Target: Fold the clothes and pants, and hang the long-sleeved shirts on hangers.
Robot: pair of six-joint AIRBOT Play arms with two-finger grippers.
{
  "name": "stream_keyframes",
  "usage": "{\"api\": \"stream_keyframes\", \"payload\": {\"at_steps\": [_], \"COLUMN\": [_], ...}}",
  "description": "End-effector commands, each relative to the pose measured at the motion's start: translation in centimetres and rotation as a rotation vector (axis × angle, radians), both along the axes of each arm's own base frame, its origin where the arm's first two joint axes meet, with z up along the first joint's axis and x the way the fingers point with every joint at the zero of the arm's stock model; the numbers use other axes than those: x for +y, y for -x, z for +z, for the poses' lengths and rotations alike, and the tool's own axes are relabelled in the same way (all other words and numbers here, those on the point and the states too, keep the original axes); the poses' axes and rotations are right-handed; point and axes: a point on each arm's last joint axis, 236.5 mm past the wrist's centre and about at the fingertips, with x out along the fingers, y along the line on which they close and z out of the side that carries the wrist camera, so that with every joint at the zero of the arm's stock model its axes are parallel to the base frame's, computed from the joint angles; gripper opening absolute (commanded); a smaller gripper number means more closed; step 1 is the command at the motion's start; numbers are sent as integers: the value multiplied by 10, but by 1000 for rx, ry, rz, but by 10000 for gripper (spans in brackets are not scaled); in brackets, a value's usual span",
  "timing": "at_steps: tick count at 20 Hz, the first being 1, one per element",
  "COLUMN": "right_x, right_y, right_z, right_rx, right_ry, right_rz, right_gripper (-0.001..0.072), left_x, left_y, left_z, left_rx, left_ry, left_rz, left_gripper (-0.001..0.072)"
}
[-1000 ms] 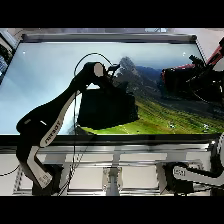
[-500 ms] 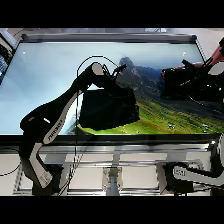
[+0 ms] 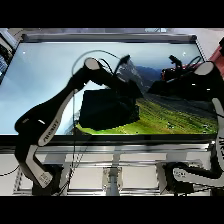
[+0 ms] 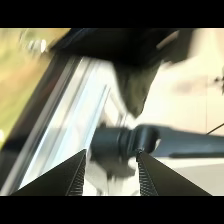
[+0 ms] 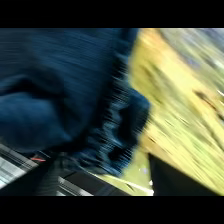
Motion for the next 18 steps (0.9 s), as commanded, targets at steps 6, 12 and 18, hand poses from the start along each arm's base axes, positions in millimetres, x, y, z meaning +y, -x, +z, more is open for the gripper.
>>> {"api": "stream_keyframes", "payload": {"at_steps": [6,12,18], "right_x": [142,158,34], "right_y": [2,69,94], "right_z": [-49,-104,-117], "right_rx": [-125,102,367], "right_ry": [46,146,484], "right_rz": [237,446,448], "right_gripper": [310,311,314], "left_x": [284,358,364], "left_y": [-70,-35,-22], "left_z": [2,14,-6], "left_rx": [-306,-252,-208], "left_ry": [-936,-1181,-1233], "left_rz": [576,623,556], "left_gripper": [342,343,343]}}
